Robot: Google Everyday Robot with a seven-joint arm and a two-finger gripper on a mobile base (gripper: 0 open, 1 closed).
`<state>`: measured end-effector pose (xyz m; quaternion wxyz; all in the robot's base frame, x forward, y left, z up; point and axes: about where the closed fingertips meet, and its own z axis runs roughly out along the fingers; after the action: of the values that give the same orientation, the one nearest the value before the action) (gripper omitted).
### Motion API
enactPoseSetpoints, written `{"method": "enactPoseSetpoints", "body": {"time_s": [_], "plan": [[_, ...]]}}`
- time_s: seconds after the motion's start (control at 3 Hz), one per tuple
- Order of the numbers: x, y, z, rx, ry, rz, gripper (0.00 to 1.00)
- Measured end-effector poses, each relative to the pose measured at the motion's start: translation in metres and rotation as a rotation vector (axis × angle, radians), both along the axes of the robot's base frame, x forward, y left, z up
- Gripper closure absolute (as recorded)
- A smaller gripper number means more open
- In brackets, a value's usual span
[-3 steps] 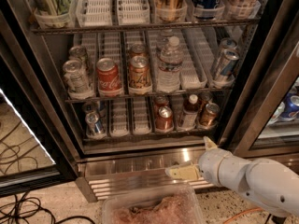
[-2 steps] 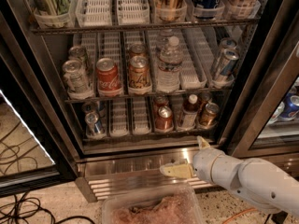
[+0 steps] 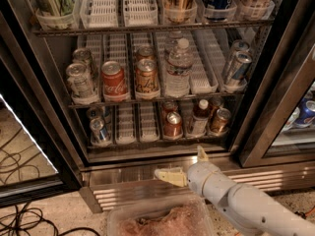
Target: Pick blue plastic bottle from bottom shelf of fridge
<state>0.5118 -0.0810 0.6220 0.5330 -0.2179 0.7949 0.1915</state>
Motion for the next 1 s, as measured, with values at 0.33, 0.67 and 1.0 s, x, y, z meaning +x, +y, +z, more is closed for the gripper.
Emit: {"method": "enactPoseSetpoints", "body": {"time_s": [0.33, 0.67, 1.0], "plan": [[0.01, 0.01, -0.011, -0.011, -0.1, -0.061, 0.0], [0.031, -0.004, -0.021, -0.102, -0.194, -0.149, 0.0], [0.051, -0.031, -0.026, -0.179, -0.249, -0.227, 0.0]]}}
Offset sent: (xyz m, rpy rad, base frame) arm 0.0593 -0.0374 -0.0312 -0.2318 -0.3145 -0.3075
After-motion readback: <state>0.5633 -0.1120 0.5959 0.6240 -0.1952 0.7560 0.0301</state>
